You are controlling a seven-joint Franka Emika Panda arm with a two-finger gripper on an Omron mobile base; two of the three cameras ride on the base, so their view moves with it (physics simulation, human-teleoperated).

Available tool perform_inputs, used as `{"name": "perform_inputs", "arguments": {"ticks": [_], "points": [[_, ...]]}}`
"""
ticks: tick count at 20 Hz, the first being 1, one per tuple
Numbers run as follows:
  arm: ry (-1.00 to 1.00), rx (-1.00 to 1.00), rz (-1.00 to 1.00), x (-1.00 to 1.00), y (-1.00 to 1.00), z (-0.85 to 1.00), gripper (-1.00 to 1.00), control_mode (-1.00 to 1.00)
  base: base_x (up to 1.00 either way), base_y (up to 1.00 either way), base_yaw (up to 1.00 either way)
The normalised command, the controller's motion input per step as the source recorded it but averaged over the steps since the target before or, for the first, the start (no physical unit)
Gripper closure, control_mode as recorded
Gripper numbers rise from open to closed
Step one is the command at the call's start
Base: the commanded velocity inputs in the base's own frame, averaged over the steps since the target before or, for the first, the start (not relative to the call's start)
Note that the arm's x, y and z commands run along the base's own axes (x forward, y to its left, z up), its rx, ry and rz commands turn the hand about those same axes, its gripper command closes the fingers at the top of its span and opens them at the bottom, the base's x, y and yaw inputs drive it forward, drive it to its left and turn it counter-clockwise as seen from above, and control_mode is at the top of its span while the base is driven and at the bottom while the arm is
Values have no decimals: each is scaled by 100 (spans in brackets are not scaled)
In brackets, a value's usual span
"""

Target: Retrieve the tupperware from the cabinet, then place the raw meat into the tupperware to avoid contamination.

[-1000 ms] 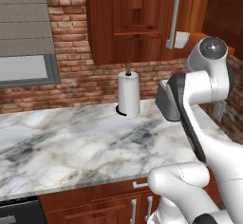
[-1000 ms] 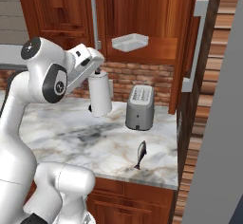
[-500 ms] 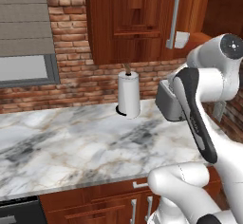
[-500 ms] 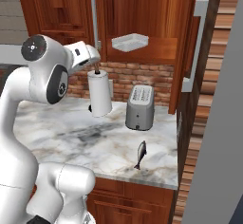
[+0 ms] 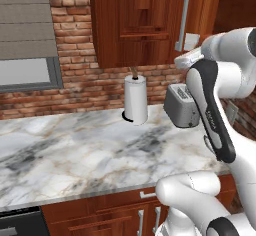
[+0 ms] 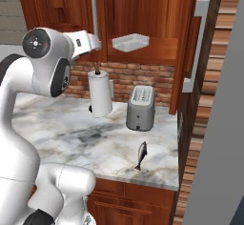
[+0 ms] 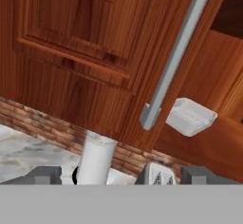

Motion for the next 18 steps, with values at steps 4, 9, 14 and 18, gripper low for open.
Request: {"name": "perform_inputs", "arguments": {"ticks": [4, 9, 14, 18], "points": [[-18, 10, 0, 3, -7, 33, -100, -100, 0, 0, 0], [-21, 12, 0, 11, -4, 24, -100, -100, 0, 0, 0], [-27, 16, 0, 12, -1, 21, -100, -100, 0, 0, 0], [-29, 14, 2, 12, 0, 19, -100, -100, 0, 0, 0]]}}
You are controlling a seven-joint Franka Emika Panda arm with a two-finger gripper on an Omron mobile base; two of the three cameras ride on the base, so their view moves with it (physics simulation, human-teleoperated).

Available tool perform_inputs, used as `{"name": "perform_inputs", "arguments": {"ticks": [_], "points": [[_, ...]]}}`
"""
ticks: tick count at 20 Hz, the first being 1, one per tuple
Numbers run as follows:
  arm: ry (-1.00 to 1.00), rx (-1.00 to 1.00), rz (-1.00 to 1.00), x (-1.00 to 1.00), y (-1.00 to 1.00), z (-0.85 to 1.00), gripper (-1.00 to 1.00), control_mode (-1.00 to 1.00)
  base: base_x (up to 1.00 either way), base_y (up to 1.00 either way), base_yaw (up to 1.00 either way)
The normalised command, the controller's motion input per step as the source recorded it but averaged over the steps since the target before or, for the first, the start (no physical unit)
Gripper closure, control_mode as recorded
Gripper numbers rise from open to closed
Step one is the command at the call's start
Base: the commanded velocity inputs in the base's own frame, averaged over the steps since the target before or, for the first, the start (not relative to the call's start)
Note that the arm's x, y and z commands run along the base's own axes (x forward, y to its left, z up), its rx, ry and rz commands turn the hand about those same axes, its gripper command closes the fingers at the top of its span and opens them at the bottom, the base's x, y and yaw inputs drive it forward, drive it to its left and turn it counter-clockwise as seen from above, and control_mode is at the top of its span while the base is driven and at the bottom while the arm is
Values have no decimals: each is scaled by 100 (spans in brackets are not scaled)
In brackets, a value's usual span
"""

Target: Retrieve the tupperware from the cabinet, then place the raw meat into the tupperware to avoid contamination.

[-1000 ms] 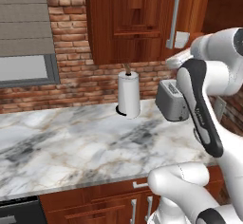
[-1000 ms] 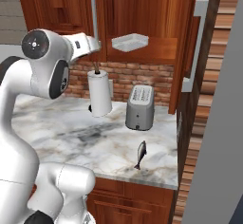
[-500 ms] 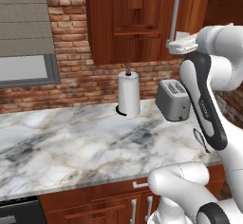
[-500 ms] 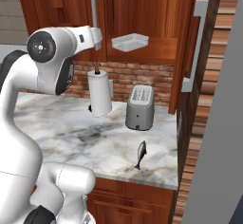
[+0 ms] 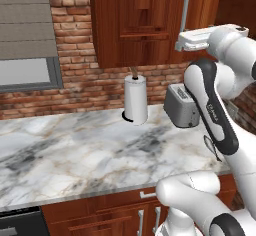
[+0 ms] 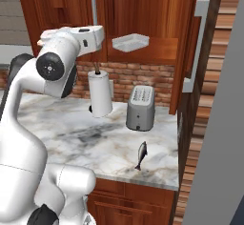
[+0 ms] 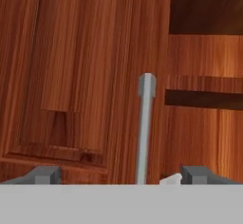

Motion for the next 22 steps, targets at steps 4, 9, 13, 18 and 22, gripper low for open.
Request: {"name": "perform_inputs", "arguments": {"ticks": [4, 9, 13, 18, 22], "points": [[-25, 8, 2, 11, -5, 19, -100, -100, 0, 0, 0], [0, 0, 2, 48, -15, -9, -100, -100, 0, 0, 0], [0, 0, 0, 82, 0, -21, -100, -100, 0, 0, 0], [0, 0, 0, 97, -2, -23, -100, -100, 0, 0, 0], [0, 0, 0, 97, -10, -23, -100, -100, 0, 0, 0]]}}
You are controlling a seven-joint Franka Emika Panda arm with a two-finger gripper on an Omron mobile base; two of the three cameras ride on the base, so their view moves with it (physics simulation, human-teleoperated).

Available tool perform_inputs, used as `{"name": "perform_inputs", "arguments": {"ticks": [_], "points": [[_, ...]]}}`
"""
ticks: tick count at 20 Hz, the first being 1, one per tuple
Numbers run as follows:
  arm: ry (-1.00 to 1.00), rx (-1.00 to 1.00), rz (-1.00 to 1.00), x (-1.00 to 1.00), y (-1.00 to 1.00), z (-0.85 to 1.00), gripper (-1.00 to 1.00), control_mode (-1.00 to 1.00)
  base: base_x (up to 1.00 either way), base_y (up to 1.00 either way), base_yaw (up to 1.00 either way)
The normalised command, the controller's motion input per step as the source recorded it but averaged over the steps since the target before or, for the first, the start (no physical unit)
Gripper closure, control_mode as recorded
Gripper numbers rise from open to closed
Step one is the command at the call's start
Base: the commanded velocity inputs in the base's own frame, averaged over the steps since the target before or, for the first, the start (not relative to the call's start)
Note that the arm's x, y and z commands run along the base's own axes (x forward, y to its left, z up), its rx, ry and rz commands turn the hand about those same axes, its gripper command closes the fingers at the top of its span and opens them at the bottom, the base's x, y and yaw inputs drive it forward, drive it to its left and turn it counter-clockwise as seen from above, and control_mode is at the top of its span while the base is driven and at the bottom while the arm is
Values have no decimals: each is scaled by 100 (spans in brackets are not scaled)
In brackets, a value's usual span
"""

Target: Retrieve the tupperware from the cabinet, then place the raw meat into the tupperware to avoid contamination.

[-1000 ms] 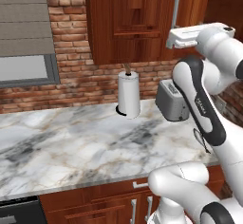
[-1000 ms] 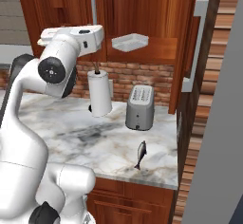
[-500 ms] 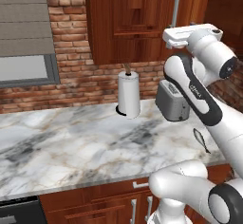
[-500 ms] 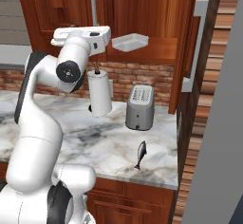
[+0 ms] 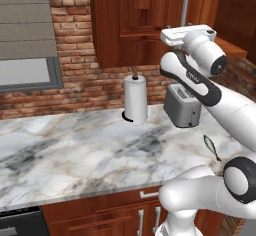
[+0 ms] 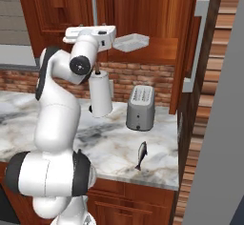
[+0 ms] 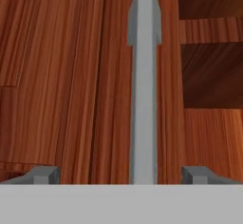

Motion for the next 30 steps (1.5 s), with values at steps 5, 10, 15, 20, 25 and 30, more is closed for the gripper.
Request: {"name": "perform_inputs", "arguments": {"ticks": [5, 10, 15, 20, 25, 30], "points": [[2, 0, 1, 63, -5, -9, 100, -100, 0, 0, 0], [3, -1, -5, 25, -51, -10, 100, -100, 0, 0, 0], [3, 0, -1, 27, -71, -15, 100, -100, 0, 0, 0], [3, 0, 0, 24, -87, -19, 100, -100, 0, 0, 0], [6, 2, 6, 14, -73, -18, 100, -100, 0, 0, 0], [10, -1, 7, 14, -34, -16, 100, -100, 0, 0, 0]]}}
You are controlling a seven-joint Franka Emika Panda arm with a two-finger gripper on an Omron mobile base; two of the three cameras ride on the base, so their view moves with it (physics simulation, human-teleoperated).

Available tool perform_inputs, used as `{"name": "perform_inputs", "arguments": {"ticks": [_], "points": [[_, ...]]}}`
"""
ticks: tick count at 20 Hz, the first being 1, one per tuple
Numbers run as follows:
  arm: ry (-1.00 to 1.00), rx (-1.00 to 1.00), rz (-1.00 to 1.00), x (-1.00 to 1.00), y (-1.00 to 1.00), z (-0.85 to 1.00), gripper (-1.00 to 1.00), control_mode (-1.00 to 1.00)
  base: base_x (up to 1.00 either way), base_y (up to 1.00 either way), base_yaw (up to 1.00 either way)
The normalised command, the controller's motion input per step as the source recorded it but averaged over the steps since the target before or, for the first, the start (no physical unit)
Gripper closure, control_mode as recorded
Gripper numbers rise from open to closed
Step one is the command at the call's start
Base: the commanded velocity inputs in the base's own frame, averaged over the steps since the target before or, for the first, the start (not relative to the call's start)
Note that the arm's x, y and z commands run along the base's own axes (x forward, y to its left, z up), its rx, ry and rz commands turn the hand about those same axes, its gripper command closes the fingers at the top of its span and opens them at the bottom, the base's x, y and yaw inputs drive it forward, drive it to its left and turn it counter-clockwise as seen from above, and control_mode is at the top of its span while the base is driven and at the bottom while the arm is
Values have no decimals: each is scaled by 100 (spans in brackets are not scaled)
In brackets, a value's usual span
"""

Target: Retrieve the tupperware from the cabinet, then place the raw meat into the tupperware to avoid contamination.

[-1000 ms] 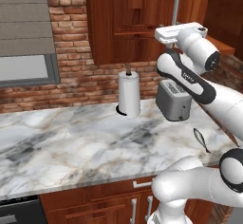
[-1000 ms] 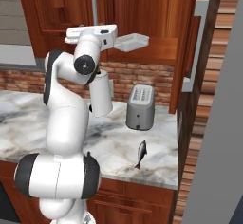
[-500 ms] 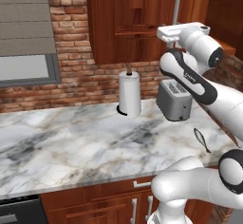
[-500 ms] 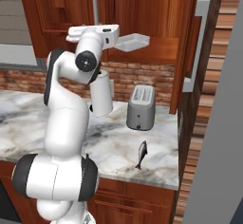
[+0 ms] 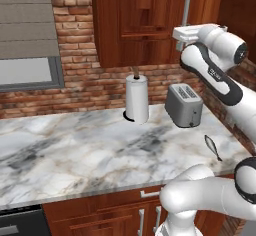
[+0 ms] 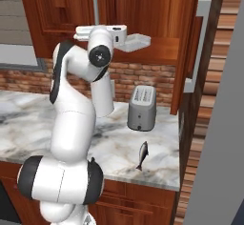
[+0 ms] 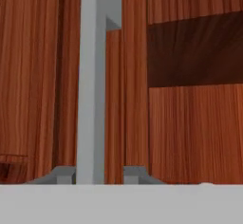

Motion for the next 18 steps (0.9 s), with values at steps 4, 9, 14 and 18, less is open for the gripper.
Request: {"name": "perform_inputs", "arguments": {"ticks": [4, 9, 14, 18], "points": [[16, -9, -8, -65, -7, -3, 100, -100, 0, 0, 0], [22, -12, -5, -91, -3, -21, 100, -100, 0, 0, 0], [20, -14, -3, -98, 1, -17, 100, -100, 0, 0, 0], [7, -6, -1, -34, -2, 12, -100, -100, 0, 0, 0]]}}
